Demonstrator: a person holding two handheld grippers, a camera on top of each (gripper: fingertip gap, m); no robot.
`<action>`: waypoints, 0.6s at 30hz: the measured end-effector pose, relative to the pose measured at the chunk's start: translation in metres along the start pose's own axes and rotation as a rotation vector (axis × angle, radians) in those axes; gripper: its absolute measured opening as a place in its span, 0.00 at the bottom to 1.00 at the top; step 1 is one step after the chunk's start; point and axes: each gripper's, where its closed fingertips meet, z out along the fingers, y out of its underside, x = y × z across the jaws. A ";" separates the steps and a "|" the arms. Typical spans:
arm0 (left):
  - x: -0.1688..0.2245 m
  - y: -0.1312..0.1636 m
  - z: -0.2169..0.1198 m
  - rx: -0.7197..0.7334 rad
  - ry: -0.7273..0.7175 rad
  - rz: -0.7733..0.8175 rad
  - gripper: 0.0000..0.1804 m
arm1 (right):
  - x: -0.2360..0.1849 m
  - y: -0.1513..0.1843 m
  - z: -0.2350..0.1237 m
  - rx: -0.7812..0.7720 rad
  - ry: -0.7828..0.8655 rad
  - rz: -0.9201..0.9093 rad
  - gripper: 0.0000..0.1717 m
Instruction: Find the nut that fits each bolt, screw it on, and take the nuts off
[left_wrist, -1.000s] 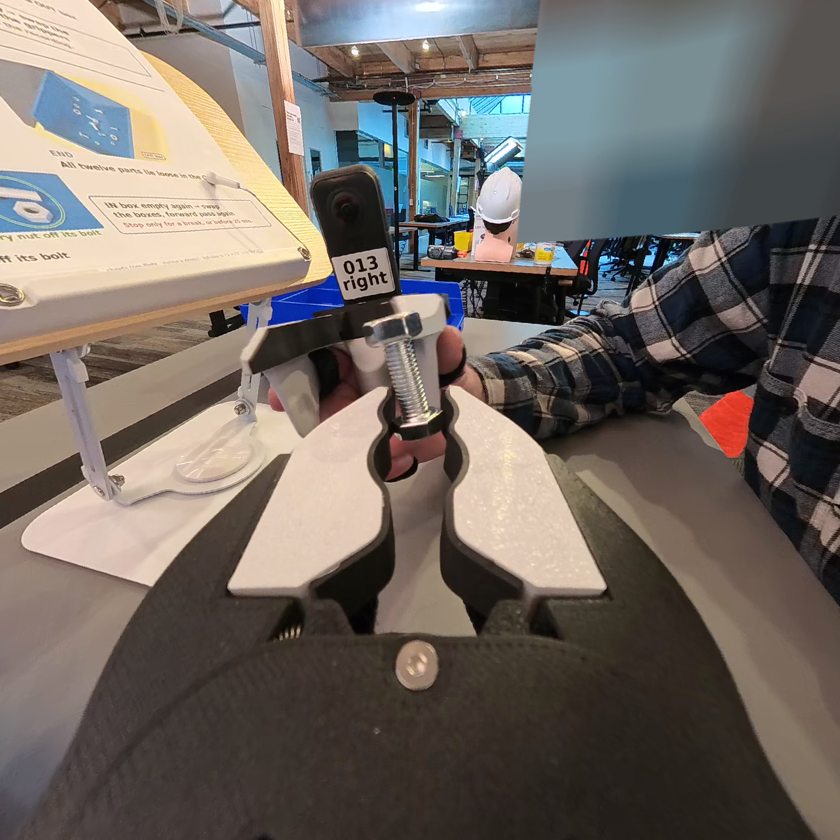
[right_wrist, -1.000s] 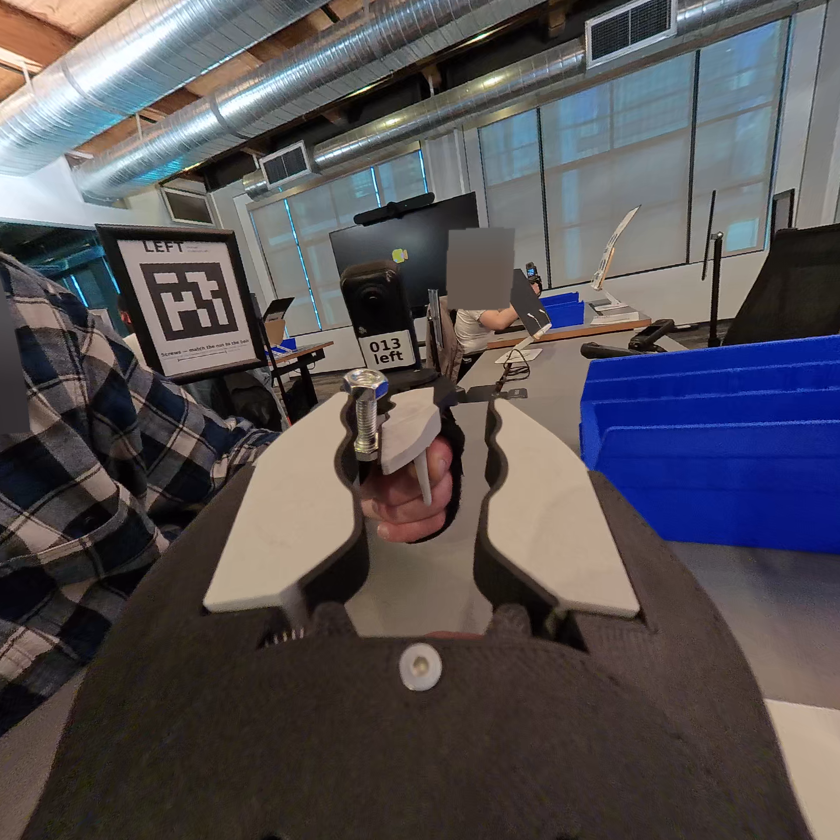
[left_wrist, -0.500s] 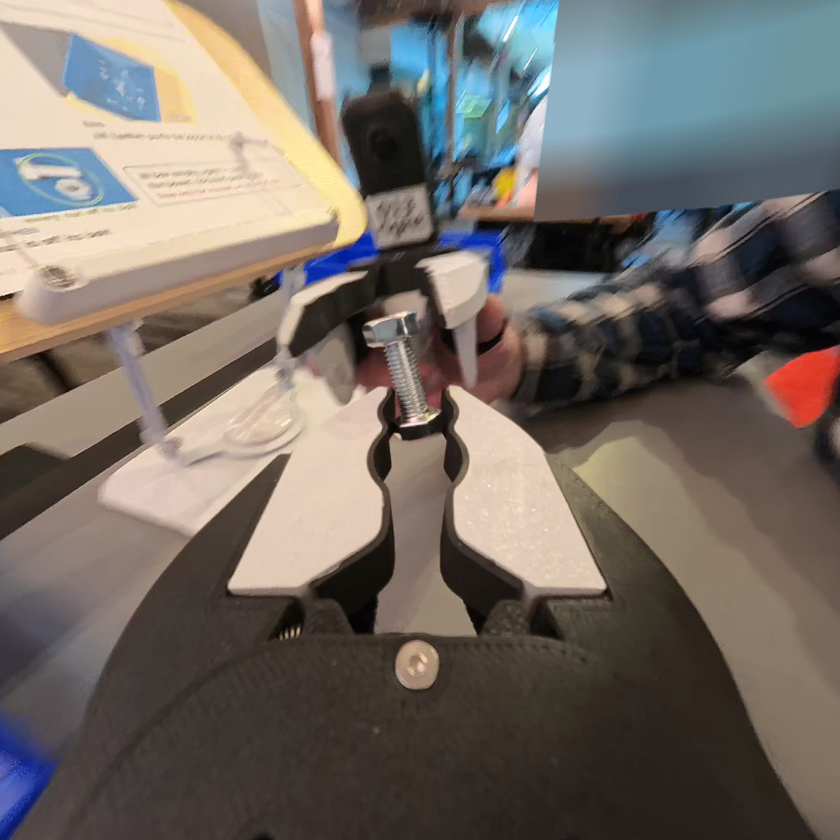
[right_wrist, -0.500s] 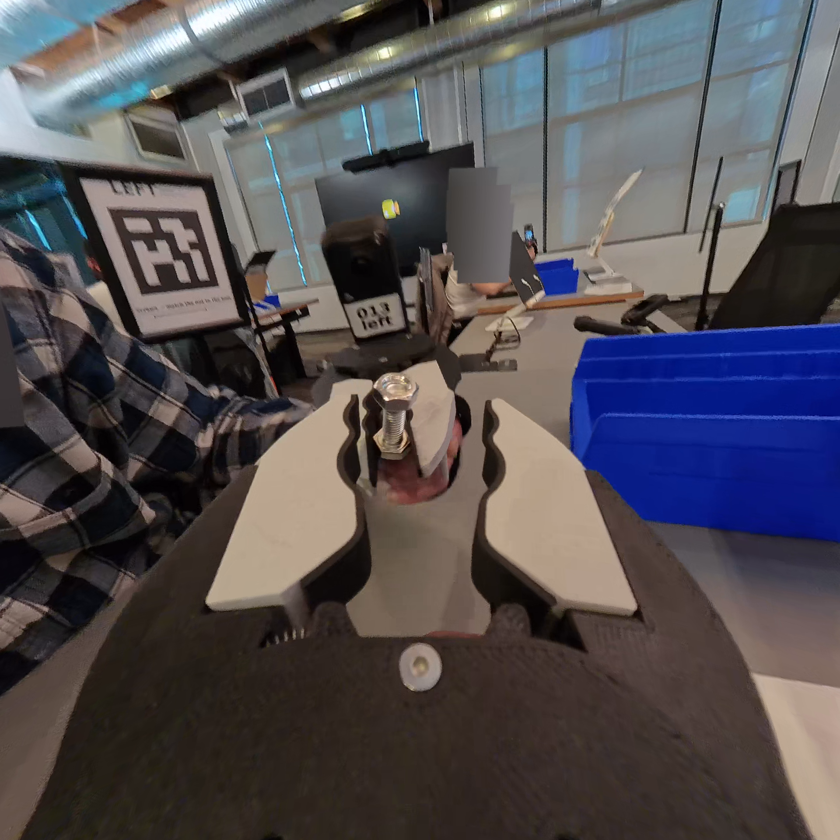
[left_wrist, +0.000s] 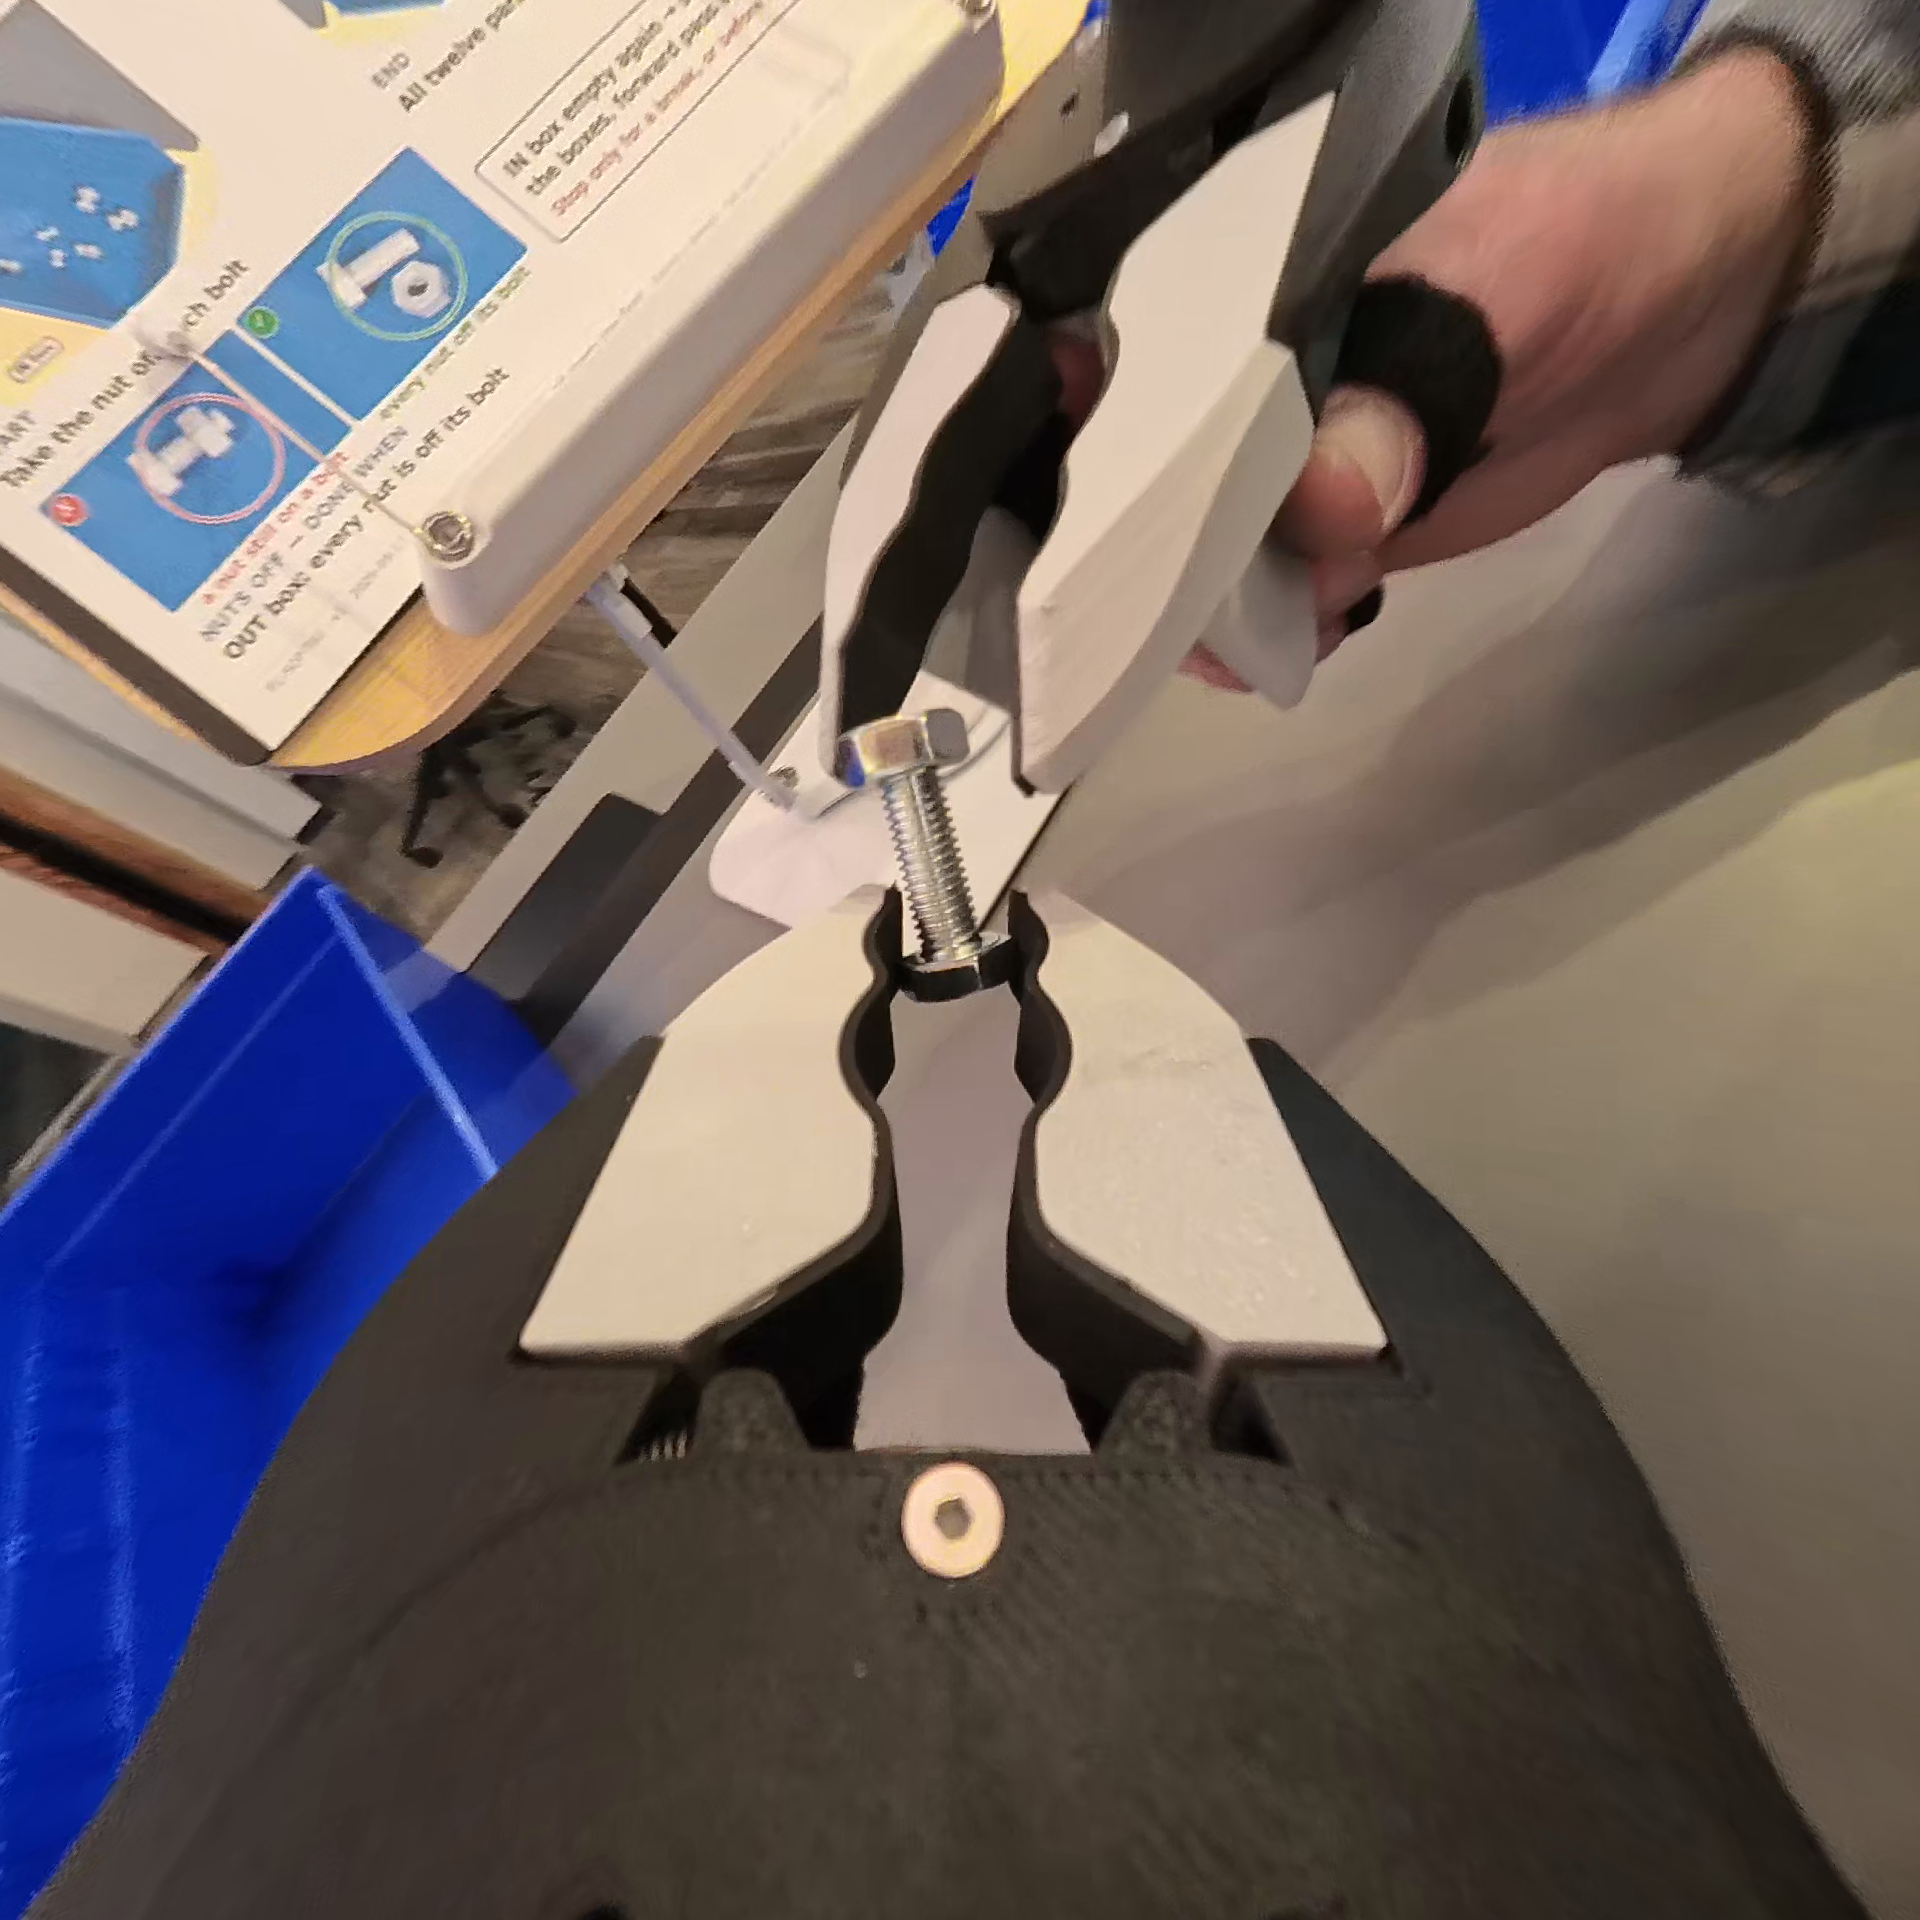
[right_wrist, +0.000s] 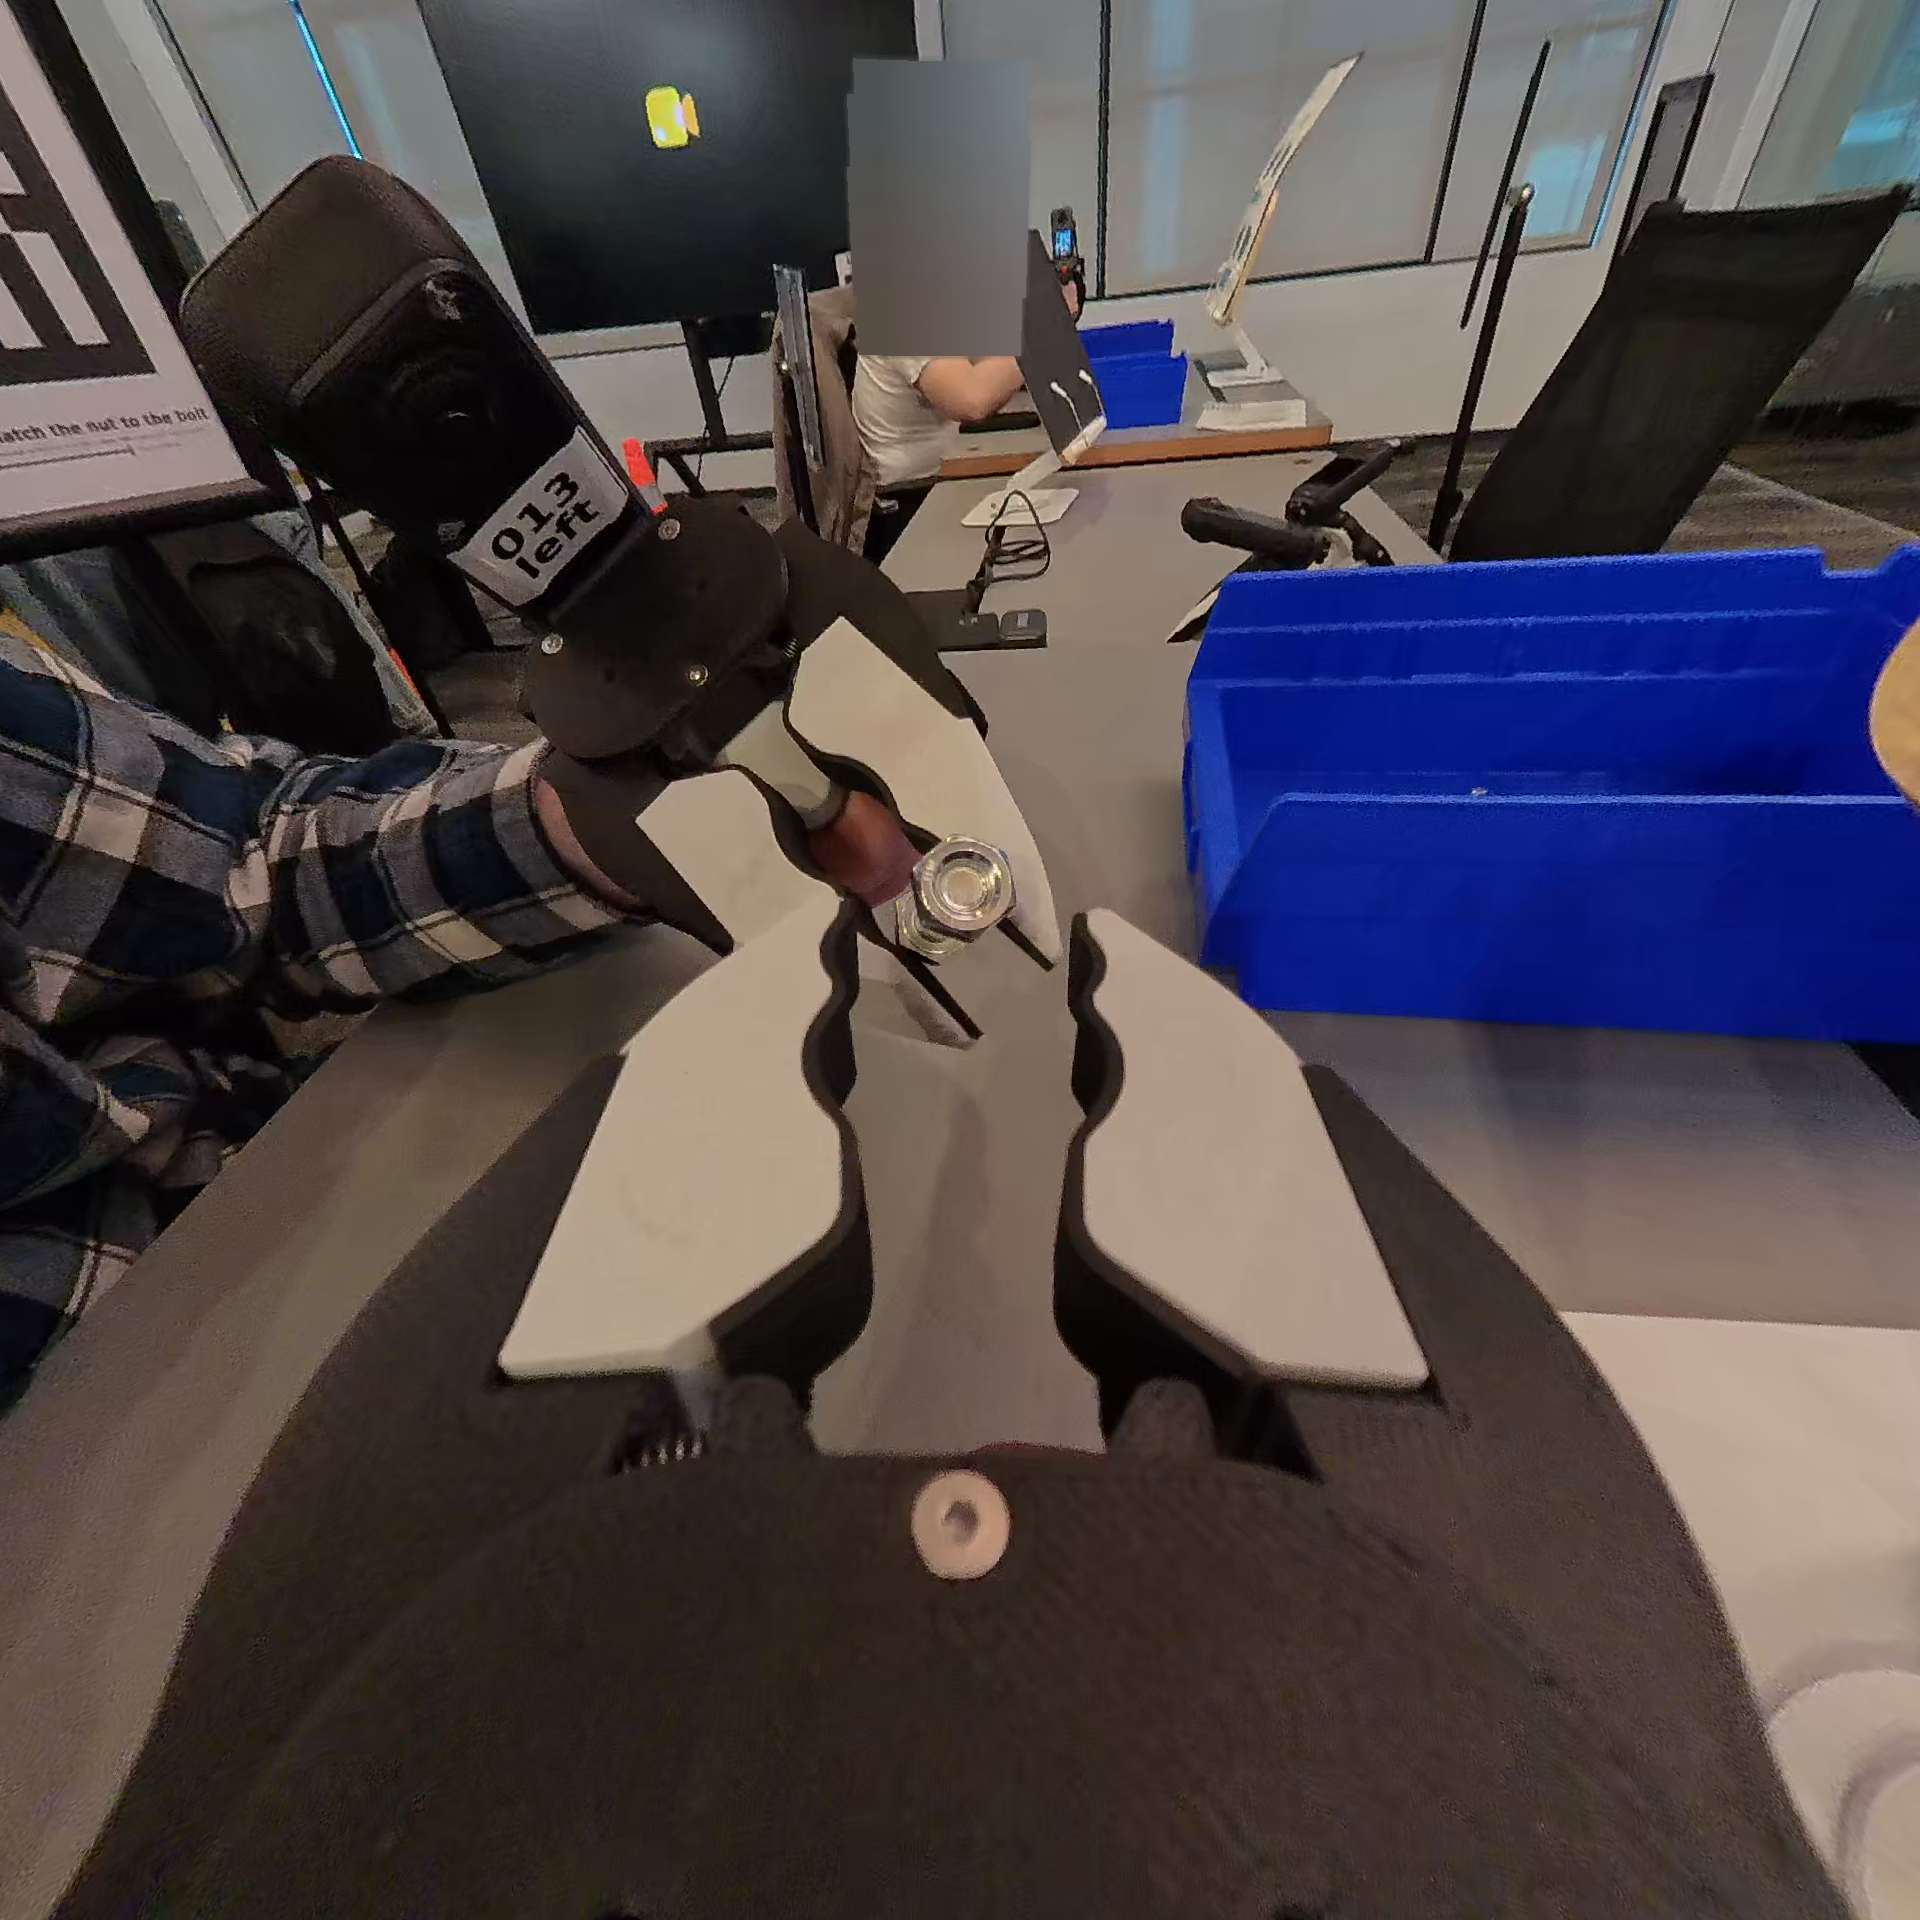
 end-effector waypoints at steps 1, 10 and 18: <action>0.000 0.001 0.000 -0.004 -0.002 0.002 0.11 | 0.000 0.000 0.000 -0.011 0.000 0.004 0.22; 0.005 0.004 0.000 -0.016 0.043 0.018 0.10 | -0.004 0.002 0.002 -0.046 -0.004 -0.027 0.16; 0.008 0.003 0.001 -0.012 0.050 0.028 0.10 | -0.005 0.002 0.002 -0.039 -0.011 -0.024 0.11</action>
